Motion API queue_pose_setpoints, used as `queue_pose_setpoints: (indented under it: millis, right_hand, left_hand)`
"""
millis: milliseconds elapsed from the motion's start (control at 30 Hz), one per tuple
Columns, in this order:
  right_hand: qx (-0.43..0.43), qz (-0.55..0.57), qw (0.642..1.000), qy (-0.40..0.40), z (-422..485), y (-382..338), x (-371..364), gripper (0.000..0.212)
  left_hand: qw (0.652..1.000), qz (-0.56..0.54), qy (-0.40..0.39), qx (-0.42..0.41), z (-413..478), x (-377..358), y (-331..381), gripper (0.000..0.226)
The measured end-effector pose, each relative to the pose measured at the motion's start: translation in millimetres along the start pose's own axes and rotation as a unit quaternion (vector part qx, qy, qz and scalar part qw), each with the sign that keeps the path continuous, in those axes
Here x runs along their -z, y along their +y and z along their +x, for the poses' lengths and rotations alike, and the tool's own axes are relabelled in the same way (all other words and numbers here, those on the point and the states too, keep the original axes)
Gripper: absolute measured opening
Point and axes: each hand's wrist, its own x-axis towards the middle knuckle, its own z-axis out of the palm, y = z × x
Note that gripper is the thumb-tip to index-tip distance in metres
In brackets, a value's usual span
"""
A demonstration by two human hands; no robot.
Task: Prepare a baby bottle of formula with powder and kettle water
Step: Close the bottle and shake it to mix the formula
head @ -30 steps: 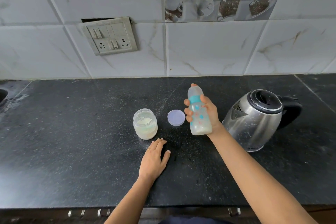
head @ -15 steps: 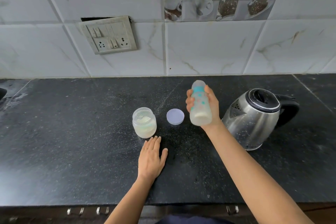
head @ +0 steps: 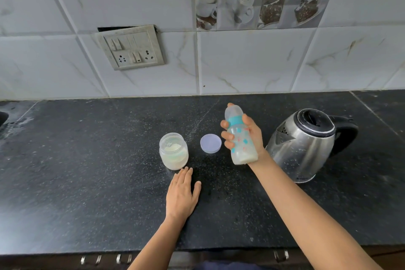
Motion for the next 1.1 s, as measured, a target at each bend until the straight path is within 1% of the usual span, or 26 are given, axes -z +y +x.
queue_pose_setpoints:
  millis: [100,133,167,267,300,367,433,467,600,667,700,733,767,800,900,967,1000,1100]
  right_hand:
    - [0.041,0.072,0.992,0.094,9.3,-5.2,-4.3,0.061]
    - [0.05,0.075,0.991,0.103,10.2,-6.4,-4.2,0.057]
    - [0.051,0.06,0.993,0.089,9.1,-6.4,-4.9,0.054]
    - [0.032,-0.026,0.999,-0.002,2.0,-7.1,-4.9,0.05]
    - [0.03,-0.042,0.999,-0.011,0.4,-8.3,-6.8,0.052]
    - [0.032,-0.027,0.999,0.013,2.6,-12.1,-8.6,0.061]
    - [0.049,0.008,0.998,0.046,6.3,-14.7,-8.4,0.063]
    - [0.05,0.007,0.998,0.048,6.7,-14.2,-8.4,0.063]
    - [0.023,-0.07,0.997,0.014,3.2,-4.4,-12.9,0.057]
    - [0.034,-0.056,0.997,0.047,7.1,-5.9,-20.1,0.044]
    - [0.056,-0.029,0.994,0.084,10.0,-8.2,-21.2,0.035]
    - [0.078,0.005,0.989,0.123,12.5,-11.0,-21.0,0.031]
    - [0.094,0.034,0.984,0.144,13.9,-12.8,-19.7,0.031]
    - [0.097,0.038,0.984,0.147,13.5,-12.7,-18.2,0.036]
    - [0.059,-0.06,0.993,0.084,6.2,-3.0,-13.4,0.06]
    - [0.038,-0.085,0.993,0.065,2.7,-0.3,-16.1,0.074]
    - [0.036,-0.068,0.995,0.069,3.6,-2.3,-17.8,0.075]
    - [0.075,-0.002,0.993,0.094,7.8,-12.6,-20.3,0.055]
  left_hand:
    - [1.0,0.002,0.0,0.001,-1.1,0.0,-0.9,0.053]
    - [1.0,0.002,0.0,0.001,-1.4,-0.2,-1.3,0.053]
    - [1.0,0.002,-0.001,0.001,-1.5,-0.4,-1.5,0.053]
    - [1.0,0.001,-0.002,-0.001,-0.9,-0.6,-0.8,0.053]
    - [1.0,0.001,-0.002,-0.001,-0.4,-0.7,-0.6,0.053]
    - [1.0,0.002,-0.001,0.0,-0.4,-0.8,-0.9,0.053]
    - [1.0,0.002,-0.001,0.0,-1.3,-0.7,-1.0,0.053]
    - [1.0,0.002,-0.001,0.0,-1.4,-0.6,-0.9,0.053]
    - [1.0,0.004,-0.001,-0.002,-0.7,-0.5,-0.9,0.053]
    - [1.0,0.005,0.001,-0.001,-0.4,-0.2,-0.9,0.052]
    - [1.0,0.006,0.003,0.0,-0.5,-0.1,-0.7,0.052]
    - [1.0,0.006,0.005,0.001,-1.0,0.2,-0.5,0.052]
    - [1.0,0.005,0.005,0.002,-1.5,0.4,-0.2,0.052]
    - [1.0,0.003,0.004,0.003,-2.1,0.5,-0.1,0.052]
    - [1.0,0.001,0.0,0.003,-1.9,0.2,-1.1,0.052]
    - [1.0,0.002,-0.002,0.002,-1.4,0.1,-1.4,0.053]
    - [1.0,0.003,-0.002,0.001,-1.1,0.1,-1.4,0.053]
    - [1.0,0.002,0.0,0.002,-1.3,0.3,-1.2,0.052]
